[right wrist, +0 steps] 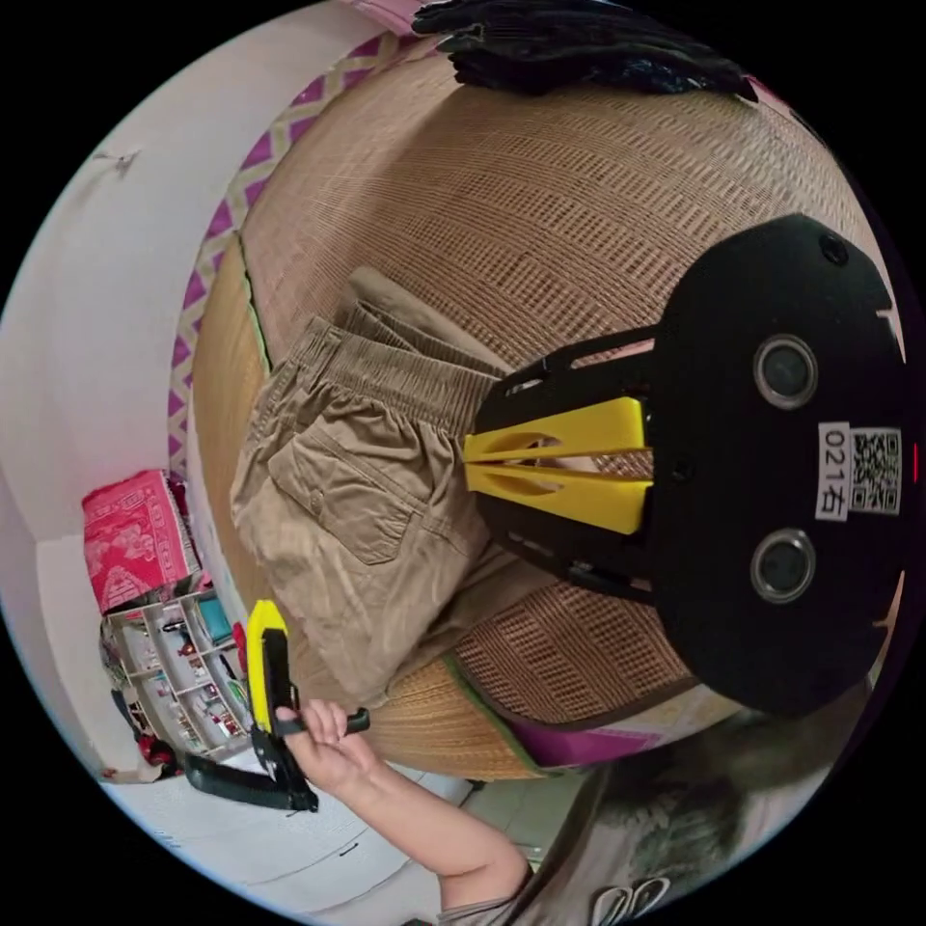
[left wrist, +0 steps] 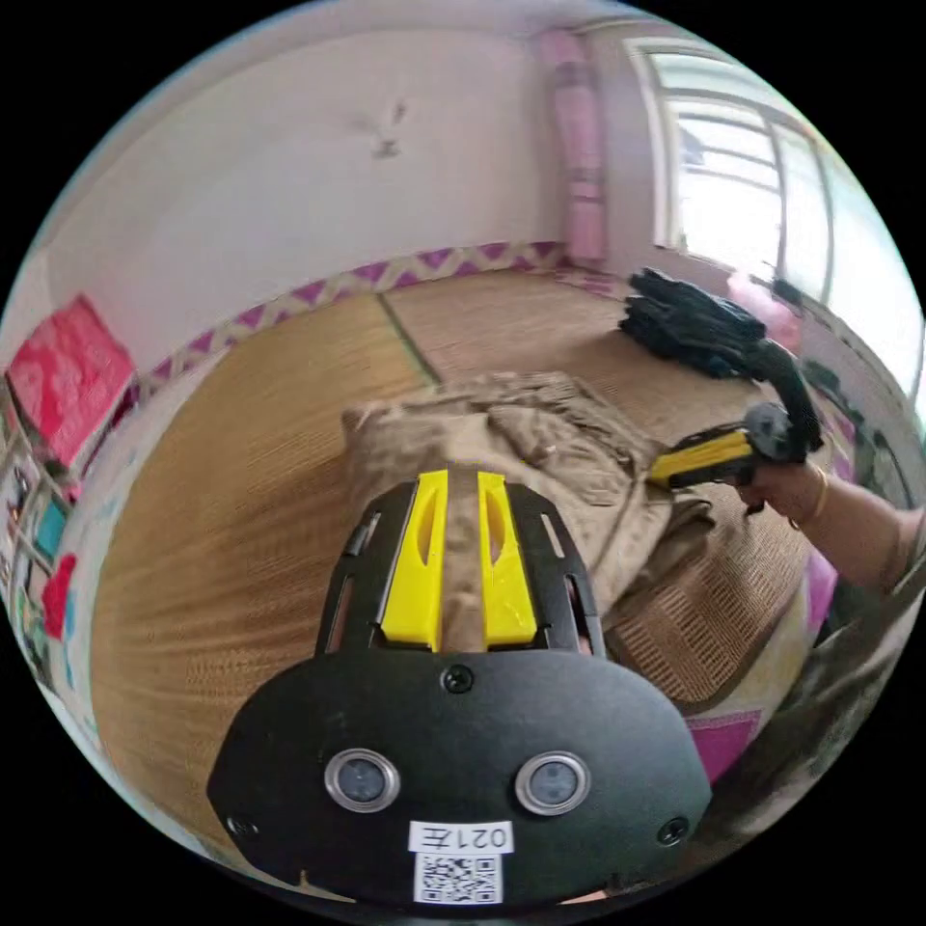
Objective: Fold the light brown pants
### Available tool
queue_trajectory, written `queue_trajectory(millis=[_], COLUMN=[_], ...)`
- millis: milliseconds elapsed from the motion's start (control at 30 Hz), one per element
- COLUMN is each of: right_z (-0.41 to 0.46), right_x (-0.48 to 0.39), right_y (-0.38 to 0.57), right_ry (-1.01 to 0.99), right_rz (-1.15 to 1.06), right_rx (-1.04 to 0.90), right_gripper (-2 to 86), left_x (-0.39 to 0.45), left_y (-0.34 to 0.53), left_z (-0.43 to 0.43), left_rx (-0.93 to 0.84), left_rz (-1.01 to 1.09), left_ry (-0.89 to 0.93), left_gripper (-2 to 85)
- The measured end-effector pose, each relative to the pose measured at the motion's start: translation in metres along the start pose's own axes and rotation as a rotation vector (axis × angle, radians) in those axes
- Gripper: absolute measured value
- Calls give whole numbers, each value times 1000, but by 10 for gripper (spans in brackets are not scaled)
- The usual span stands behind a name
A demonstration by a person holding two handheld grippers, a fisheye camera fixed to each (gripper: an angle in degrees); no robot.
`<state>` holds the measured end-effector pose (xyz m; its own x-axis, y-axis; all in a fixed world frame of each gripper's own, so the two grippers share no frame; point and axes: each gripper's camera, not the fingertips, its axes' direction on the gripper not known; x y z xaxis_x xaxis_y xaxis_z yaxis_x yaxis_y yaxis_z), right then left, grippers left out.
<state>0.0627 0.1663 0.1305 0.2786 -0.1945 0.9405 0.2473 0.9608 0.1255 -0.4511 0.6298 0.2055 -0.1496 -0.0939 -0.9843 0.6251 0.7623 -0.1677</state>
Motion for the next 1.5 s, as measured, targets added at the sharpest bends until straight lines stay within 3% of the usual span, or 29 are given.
queue_trajectory(millis=[33, 133, 200, 333, 500, 567, 700, 833, 1000, 1200, 1400, 1500], right_z=[0, -5, -31, -60, -11, 7, 24, 37, 3, -42, -27, -21], right_x=[-2, 6, 38, 102, 188, 203, 229, 234, 233, 185, 77, 27], right_y=[-2, -11, -11, 2, -11, -17, -35, -54, -85, -204, -391, -450], right_ry=[19, 10, -56, -112, -492, -548, -696, -726, -657, -508, -488, -445], right_rz=[-14, -12, 134, 381, 609, 637, 677, 629, 566, 359, 89, 79], right_rx=[-5, -12, 74, 230, 99, 33, 15, -25, -7, 15, 64, 121], right_gripper=[-8, -6, -1, 46, 112, 123, 115, 87, 46, 38, 45, 52], left_x=[-27, -52, -50, -95, -193, -233, -252, -242, -255, -271, -387, -434], left_y=[11, 36, 40, 75, 110, 132, 156, 161, 192, 235, 305, 352], left_z=[37, 64, 68, 42, 81, 120, 171, 225, 248, 193, 107, 83], left_rx=[-107, -87, -96, 130, 68, 1, -88, -192, -162, 37, 252, 395], left_rz=[-33, -38, 10, -97, -281, -365, -384, -353, -408, -450, -628, -729], left_ry=[59, 86, 40, 147, 287, 441, 494, 610, 681, 601, 417, 316], left_gripper=[48, 26, 14, 13, 103, 116, 121, 84, 26, 4, 5, 24])
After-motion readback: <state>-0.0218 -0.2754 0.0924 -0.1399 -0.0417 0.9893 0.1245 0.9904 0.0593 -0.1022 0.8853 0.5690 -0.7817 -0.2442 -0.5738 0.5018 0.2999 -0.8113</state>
